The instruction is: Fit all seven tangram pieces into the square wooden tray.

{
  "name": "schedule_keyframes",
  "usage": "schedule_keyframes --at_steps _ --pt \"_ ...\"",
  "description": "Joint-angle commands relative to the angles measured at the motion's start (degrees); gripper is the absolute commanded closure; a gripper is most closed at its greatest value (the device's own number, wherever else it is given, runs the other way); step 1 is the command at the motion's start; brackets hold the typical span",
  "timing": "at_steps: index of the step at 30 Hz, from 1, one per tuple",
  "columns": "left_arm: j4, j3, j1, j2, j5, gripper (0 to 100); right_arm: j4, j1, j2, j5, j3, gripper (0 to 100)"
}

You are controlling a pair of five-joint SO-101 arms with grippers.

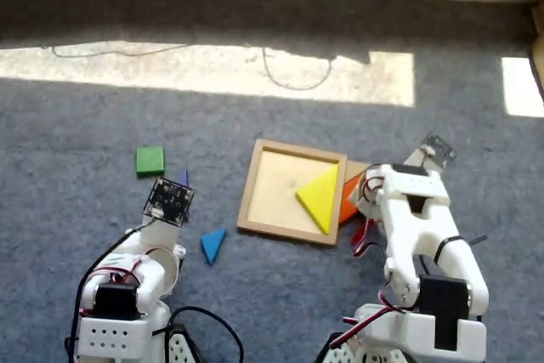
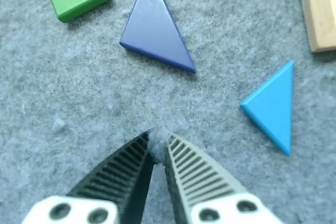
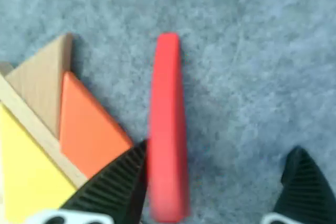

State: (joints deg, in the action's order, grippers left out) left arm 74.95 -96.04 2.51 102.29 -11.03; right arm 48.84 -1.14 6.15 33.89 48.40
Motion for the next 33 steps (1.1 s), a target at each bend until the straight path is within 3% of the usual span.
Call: schedule_keyframes --at_steps 1,10,16,22,30,33 --pt "0.2 -1.2 0.7 0.7 0.1 99 -2.1 -0.6 -2.3 0.6 -1.2 65.1" --pt "0.2 -1.2 0.7 0.7 0.1 99 -1.5 -0.5 -1.9 0.3 -2.1 66.7" --pt "0.2 -1.2 0.7 0.7 0.1 99 -1.5 -0.6 -1.7 0.0 -2.1 84.5" --pt "0.2 -1.2 0.7 0.7 0.1 99 -1.5 -0.7 4.6 -6.2 -1.7 93.4" --pt "0.2 -1.2 0.7 0.7 0.1 99 -0.5 -0.6 15.4 -6.5 -0.4 94.7" --pt "0.2 -1.2 0.7 0.7 0.1 99 2.3 -0.5 17.6 -9.9 -0.1 94.7"
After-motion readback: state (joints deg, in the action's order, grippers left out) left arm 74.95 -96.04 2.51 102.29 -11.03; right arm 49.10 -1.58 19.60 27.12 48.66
